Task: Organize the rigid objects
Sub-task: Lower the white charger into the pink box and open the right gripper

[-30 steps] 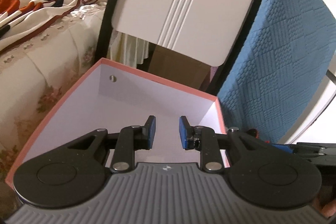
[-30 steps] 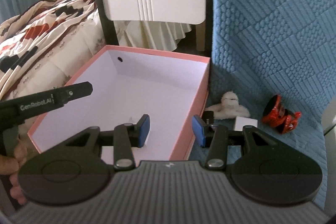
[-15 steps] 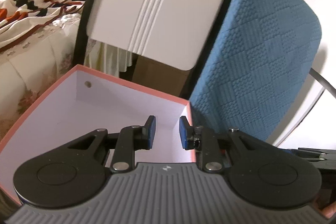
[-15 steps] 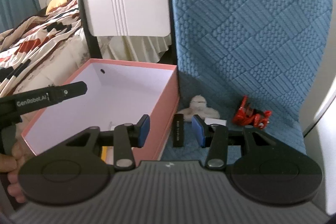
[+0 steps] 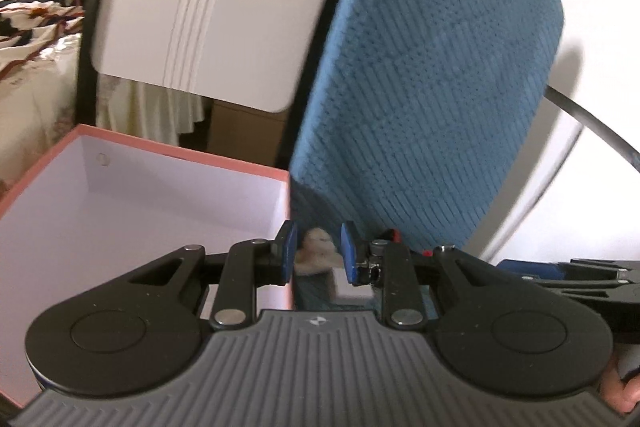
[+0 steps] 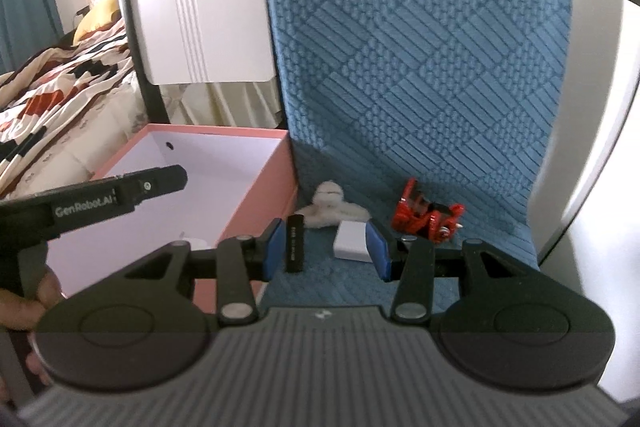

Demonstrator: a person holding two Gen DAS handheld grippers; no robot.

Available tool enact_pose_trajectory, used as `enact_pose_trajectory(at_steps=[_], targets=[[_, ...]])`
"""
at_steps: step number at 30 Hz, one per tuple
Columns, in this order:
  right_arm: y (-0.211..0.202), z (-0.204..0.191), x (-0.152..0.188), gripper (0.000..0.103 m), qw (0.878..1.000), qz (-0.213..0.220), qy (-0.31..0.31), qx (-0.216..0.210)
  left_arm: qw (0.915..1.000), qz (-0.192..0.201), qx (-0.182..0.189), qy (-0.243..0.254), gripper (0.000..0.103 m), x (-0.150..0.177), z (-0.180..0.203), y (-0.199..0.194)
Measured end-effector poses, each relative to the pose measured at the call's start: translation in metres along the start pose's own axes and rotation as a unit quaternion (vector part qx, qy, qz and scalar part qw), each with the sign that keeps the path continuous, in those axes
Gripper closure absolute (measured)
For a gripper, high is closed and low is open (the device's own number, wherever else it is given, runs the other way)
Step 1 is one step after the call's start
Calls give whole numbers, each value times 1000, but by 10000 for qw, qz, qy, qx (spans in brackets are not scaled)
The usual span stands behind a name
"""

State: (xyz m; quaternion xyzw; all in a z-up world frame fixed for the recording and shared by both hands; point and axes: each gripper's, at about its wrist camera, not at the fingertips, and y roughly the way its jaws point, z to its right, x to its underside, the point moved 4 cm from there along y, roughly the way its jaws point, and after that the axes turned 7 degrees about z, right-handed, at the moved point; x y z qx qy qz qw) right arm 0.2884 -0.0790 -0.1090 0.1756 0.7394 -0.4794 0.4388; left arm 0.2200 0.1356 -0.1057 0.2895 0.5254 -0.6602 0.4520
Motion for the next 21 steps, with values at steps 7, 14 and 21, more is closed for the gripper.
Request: enact_pose_trajectory(at_steps=[7, 14, 21], targets=[[-11, 29, 12, 55, 9998, 17, 115, 160, 9996, -150, 143, 187, 75, 14, 27, 7], [-17, 56, 29, 56, 9995, 5, 164, 258, 9985, -352, 355, 227, 75, 33, 45, 14], [-23, 76, 46, 56, 9993, -64, 168, 323, 9968, -543, 386, 434, 74, 53, 63, 24]])
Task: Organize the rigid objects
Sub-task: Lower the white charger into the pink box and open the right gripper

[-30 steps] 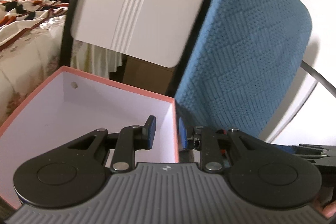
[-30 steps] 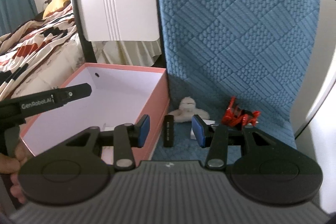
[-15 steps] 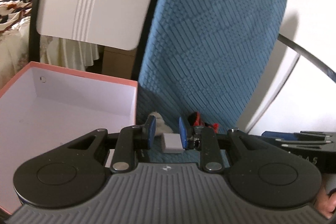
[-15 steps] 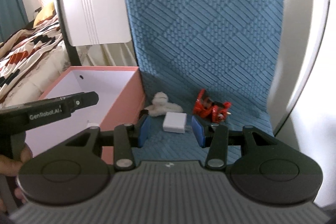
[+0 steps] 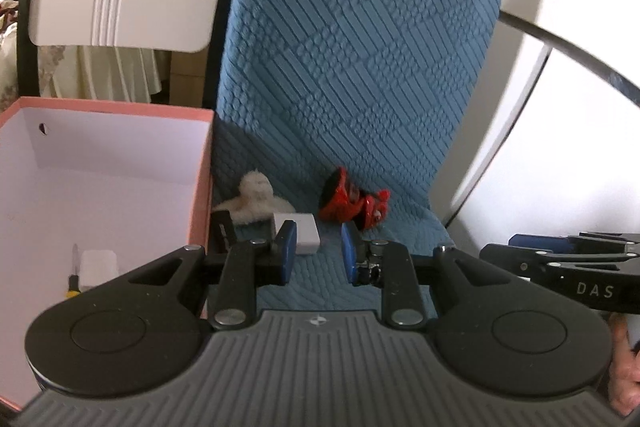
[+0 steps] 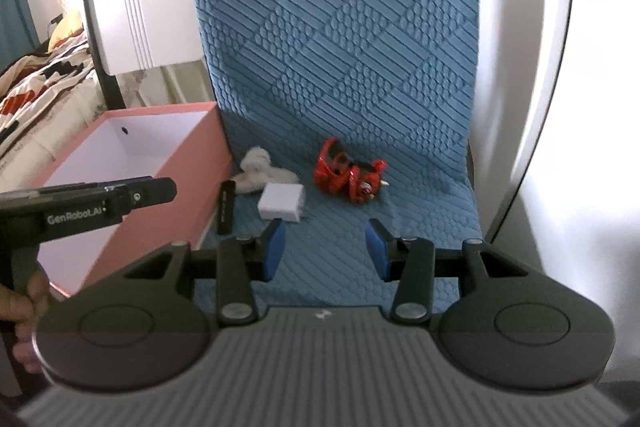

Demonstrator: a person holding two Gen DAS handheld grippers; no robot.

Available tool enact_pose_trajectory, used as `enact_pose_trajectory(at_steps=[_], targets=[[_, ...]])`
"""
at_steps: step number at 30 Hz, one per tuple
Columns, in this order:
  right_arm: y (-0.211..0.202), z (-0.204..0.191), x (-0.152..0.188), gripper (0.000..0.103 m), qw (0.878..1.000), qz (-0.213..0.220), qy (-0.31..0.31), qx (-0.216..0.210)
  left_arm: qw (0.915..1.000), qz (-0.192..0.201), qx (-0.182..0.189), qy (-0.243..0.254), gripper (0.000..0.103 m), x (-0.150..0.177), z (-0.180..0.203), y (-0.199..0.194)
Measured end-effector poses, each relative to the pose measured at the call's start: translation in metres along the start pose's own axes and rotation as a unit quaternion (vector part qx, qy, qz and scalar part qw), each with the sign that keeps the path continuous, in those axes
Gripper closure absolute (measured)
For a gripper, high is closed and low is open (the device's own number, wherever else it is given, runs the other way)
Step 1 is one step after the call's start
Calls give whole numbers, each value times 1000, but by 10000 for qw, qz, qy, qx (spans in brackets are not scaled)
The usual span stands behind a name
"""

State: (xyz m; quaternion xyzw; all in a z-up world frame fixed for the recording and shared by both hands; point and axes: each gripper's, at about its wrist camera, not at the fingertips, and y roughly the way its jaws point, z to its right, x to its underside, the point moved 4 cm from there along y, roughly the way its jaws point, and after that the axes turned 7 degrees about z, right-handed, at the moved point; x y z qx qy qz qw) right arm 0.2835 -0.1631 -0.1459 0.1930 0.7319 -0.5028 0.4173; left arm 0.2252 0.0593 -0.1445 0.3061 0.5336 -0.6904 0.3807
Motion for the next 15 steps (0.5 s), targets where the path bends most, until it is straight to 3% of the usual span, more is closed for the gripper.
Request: enact_pose_trajectory(at_steps=[9, 11, 13, 15], targets=[[-2, 24, 30, 56, 9997, 48, 228, 48, 9995, -279, -37, 170, 74, 23, 18, 16], [0, 28, 35, 56, 9995, 82, 299, 12, 9993, -329, -35, 164, 69, 28, 22, 20], [4, 33, 38, 56, 9992, 90, 376, -75, 9992, -350, -68, 180, 54, 34, 25, 22], [9, 38, 38, 55, 9987, 30, 493, -95, 9990, -367, -140, 198, 53, 38, 29, 25]])
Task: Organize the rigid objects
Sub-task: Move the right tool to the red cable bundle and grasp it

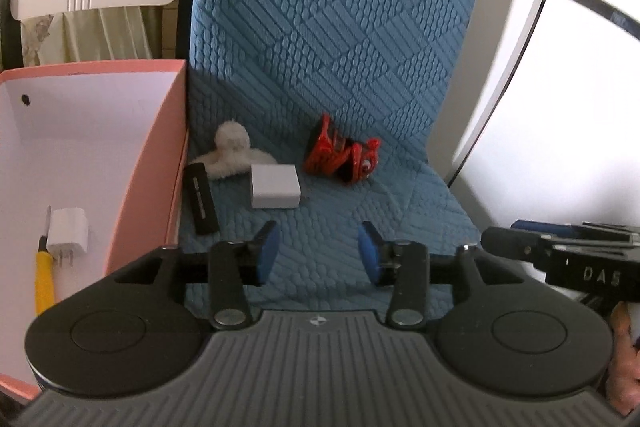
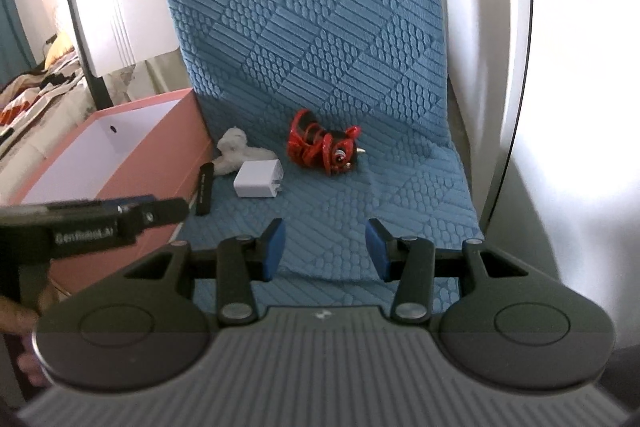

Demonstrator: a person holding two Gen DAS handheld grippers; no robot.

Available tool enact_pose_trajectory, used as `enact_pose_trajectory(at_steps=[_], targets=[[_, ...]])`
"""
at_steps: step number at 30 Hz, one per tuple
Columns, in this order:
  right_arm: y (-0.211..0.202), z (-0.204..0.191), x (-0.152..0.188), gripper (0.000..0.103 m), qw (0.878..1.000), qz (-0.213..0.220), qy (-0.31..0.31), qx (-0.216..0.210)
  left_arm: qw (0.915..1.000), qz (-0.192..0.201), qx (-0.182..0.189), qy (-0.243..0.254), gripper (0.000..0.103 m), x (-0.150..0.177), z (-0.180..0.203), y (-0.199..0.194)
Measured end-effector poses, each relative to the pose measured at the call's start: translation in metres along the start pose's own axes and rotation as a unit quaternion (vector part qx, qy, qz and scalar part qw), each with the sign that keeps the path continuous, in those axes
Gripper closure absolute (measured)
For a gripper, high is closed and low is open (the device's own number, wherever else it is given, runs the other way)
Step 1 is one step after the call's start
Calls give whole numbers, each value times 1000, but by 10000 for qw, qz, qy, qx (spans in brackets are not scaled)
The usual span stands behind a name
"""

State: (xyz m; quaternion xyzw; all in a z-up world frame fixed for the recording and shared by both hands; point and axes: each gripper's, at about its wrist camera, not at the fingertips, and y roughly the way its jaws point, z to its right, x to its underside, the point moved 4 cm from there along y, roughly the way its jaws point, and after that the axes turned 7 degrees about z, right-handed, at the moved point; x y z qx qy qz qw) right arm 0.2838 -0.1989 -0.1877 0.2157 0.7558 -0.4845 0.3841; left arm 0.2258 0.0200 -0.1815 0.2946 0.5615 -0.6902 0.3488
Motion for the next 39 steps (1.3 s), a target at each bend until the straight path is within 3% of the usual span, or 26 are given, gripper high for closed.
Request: enact_pose_trajectory(at_steps=[11, 22, 25, 28, 39], targets=[[38, 15, -13, 55, 9986, -132, 322, -401, 9993, -126, -346, -91, 52, 5, 3, 32], [112, 36, -38, 53, 9931, -380, 856, -706, 9975, -124, -694, -91, 47, -9, 3, 82], [132, 44, -41, 50, 9908, -446, 1080, -679, 9968, -123, -774, -159, 45, -8, 0, 96], [150, 52, -45, 45, 9877, -514, 1325, -652, 9957, -113, -894, -217, 36, -8, -5, 109], [200, 73, -47, 43, 9672, -678, 2401, -474, 9938, -65, -1107, -70, 35, -8, -15, 142]])
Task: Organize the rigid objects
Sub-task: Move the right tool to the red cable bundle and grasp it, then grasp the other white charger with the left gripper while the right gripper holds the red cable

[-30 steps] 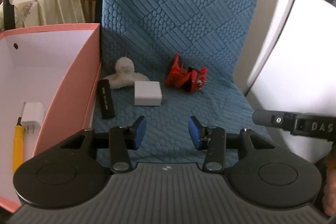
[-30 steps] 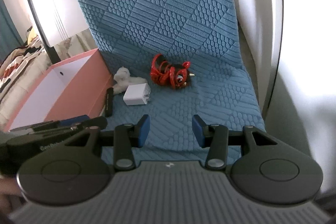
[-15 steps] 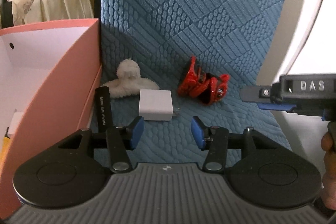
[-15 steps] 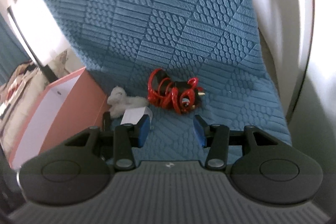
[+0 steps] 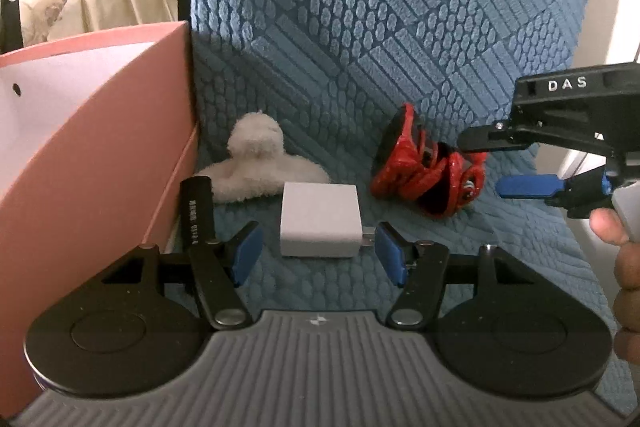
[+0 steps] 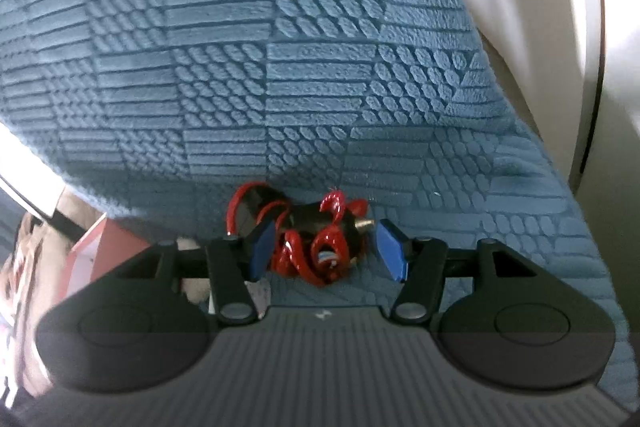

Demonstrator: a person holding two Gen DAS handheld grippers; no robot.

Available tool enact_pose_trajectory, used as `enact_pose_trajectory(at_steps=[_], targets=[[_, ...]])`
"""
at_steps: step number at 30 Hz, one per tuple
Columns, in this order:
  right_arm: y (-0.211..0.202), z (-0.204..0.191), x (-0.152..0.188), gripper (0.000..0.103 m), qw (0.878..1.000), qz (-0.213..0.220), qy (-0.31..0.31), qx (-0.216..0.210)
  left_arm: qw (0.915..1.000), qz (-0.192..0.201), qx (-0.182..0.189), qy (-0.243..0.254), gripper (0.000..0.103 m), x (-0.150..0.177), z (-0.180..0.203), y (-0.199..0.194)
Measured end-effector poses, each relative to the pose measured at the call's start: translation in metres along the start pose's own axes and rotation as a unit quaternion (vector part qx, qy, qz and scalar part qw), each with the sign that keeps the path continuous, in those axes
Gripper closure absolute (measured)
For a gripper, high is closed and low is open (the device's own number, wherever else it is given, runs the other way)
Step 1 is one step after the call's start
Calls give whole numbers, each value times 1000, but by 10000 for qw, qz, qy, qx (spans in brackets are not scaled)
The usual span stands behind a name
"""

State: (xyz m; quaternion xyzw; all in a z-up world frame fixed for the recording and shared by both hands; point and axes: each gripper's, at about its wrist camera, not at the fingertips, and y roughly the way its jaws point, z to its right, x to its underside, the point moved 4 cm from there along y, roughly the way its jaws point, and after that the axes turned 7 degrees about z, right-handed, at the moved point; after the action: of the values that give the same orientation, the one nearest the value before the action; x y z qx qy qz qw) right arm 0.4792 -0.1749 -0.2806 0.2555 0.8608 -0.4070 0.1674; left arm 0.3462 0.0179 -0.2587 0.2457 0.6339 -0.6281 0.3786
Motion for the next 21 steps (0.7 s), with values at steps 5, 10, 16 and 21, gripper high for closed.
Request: enact_pose_trajectory(at_steps=[5, 10, 16, 21], targets=[[11, 6, -2, 29, 9992, -72, 377, 71, 9999, 92, -61, 73, 35, -2, 1, 11], [23, 7, 2, 29, 9983, -201, 537, -65, 9998, 78, -143, 127, 35, -2, -1, 21], [35, 1, 3, 37, 9983, -185, 541, -111, 10000, 68, -42, 21, 36, -2, -5, 28], [33, -5, -1, 42, 9980, -326, 527, -101, 9986, -69, 169, -494, 36, -3, -15, 36]])
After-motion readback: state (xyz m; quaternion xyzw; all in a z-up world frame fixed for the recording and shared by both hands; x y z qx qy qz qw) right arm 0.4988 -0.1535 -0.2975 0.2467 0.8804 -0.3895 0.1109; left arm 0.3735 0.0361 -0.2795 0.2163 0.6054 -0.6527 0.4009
